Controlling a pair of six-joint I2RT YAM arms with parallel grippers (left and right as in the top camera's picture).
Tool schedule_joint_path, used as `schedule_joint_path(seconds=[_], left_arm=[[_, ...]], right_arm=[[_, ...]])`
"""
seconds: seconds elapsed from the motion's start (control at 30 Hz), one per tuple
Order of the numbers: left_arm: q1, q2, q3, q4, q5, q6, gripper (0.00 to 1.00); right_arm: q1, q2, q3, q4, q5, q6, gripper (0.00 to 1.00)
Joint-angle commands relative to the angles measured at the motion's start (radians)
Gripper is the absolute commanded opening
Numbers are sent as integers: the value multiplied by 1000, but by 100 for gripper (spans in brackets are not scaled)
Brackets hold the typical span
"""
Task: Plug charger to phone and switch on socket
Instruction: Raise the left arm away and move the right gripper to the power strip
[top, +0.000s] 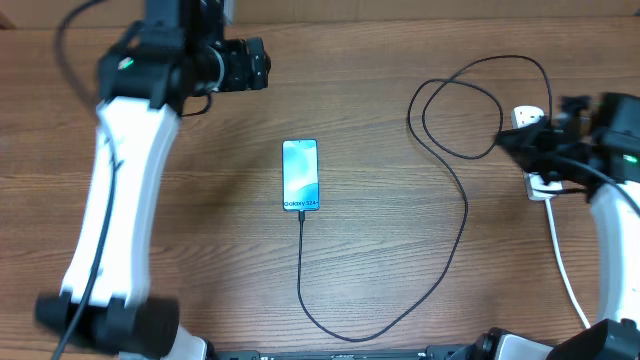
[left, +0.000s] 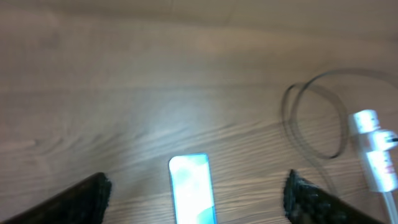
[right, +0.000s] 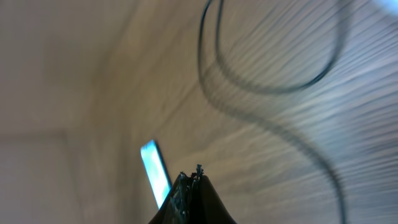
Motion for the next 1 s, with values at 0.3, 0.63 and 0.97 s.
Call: schedule_joint_path(seconds=[0.3, 0.63, 0.97], left_arm=[[-7, -34, -7, -23, 42, 20, 100], [-8, -34, -7, -23, 42, 20, 100], [-8, -34, -7, -23, 43, 19, 100]], right_arm=[[-456, 232, 29, 158, -229, 30, 4], [-489, 495, 29, 384, -292, 188, 4], [-454, 618, 29, 509, -321, 231, 4]])
